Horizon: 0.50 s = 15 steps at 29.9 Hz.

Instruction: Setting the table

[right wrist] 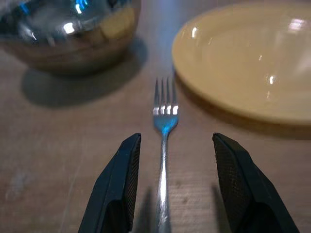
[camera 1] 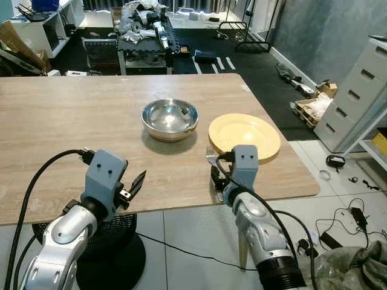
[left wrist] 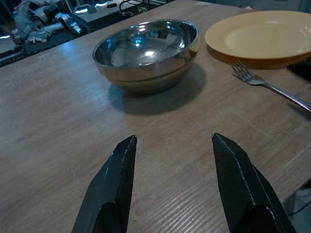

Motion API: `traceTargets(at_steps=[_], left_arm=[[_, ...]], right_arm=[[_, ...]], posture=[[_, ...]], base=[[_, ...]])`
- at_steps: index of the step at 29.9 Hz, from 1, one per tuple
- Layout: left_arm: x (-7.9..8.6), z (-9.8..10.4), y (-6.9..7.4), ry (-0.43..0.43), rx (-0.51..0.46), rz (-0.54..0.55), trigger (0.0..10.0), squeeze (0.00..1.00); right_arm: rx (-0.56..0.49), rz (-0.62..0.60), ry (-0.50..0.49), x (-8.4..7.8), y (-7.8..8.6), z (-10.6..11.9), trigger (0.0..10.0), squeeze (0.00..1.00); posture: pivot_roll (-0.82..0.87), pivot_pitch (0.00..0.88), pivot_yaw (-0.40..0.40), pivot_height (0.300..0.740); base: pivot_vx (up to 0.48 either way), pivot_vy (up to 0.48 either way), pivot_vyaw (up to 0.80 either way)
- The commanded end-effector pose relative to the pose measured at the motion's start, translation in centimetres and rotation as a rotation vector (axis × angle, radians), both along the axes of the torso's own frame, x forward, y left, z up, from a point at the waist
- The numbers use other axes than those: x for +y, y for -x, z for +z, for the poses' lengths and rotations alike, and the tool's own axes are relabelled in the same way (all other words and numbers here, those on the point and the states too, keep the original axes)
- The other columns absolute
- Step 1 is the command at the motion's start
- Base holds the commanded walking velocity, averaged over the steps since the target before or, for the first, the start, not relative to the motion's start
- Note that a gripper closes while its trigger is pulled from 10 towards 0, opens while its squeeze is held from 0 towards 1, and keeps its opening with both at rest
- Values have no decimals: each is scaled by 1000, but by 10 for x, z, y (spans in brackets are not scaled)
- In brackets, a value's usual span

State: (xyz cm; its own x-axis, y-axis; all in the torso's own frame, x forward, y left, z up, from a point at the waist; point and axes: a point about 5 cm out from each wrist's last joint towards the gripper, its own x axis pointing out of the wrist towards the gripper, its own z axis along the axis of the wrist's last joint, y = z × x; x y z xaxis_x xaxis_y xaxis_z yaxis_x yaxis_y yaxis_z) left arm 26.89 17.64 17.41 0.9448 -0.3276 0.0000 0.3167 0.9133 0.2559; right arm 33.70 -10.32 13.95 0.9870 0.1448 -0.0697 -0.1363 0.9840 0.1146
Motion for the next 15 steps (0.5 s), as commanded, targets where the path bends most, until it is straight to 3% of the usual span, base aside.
traceTargets(at_steps=[1,6,11,15], left_arm=[[-2,-6,0,4,27,7,10000,0],[-3,-18,-2,39,67,97,10000,0],[-5,-20,-2,62,63,149,10000,0],[-6,-21,-3,74,59,175,10000,0]], right_arm=[[-47,-6,-17,-6,4,4,10000,0],[-233,-60,-89,-35,25,22,10000,0],[-269,-106,-91,-48,35,22,10000,0],[-256,-113,-90,-48,39,16,10000,0]], posture=[[54,30,25,740],[37,32,42,740],[32,34,44,740],[30,29,45,740]], base=[[0,0,0],[0,0,0],[0,0,0],[0,0,0]])
